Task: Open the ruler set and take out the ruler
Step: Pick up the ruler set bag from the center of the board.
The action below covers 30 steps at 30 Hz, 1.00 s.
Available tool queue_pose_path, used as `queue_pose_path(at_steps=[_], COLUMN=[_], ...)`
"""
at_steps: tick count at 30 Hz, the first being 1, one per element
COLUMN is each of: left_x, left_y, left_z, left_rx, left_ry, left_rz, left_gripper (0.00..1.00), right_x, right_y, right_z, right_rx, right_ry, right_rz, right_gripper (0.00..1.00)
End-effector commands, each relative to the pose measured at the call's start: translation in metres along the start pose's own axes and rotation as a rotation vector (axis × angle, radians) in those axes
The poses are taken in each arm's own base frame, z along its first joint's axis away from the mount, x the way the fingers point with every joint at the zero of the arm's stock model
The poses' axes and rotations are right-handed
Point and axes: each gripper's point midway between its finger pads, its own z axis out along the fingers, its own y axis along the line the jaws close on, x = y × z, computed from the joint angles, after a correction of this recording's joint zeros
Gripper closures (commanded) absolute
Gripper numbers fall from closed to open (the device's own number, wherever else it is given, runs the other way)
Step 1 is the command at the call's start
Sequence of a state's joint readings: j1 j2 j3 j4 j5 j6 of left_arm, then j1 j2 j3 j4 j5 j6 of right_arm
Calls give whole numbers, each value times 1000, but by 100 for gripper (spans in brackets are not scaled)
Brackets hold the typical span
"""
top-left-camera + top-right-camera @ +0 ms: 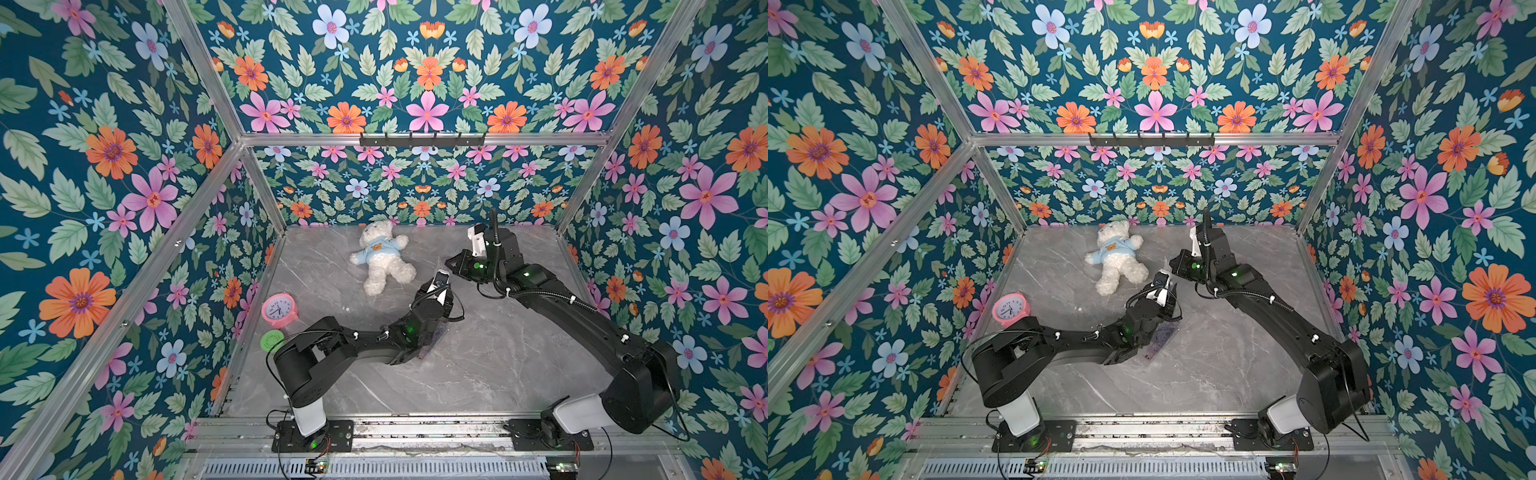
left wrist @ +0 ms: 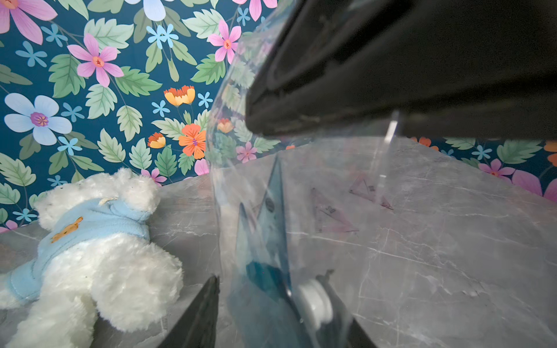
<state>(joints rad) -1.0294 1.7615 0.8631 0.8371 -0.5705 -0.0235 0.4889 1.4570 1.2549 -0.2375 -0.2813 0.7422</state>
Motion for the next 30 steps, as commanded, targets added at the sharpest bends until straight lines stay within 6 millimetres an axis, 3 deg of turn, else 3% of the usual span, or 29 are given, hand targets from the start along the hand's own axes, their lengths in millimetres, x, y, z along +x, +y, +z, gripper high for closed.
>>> queue_pose_path(at_steps=[1, 11, 26, 30], left_x=[-6, 2, 0, 1], left_y=[-1, -3, -1, 1], left_z=[1, 2, 1, 1], left_rx=[5, 3, 8, 11], left_ry=[-21, 8, 8, 10], left_rz=[-12, -8, -17, -31], left_gripper=[55, 53, 100, 100], right_x=[-5, -8, -5, -5], right_y=[6, 10, 8, 7], right_z=[-3, -10, -8, -9], right_rx=[-24, -35, -37, -37], right_ry=[-23, -46, -35, -36], right_rz=[7, -6, 0, 2], right_gripper=[92, 91, 86, 82])
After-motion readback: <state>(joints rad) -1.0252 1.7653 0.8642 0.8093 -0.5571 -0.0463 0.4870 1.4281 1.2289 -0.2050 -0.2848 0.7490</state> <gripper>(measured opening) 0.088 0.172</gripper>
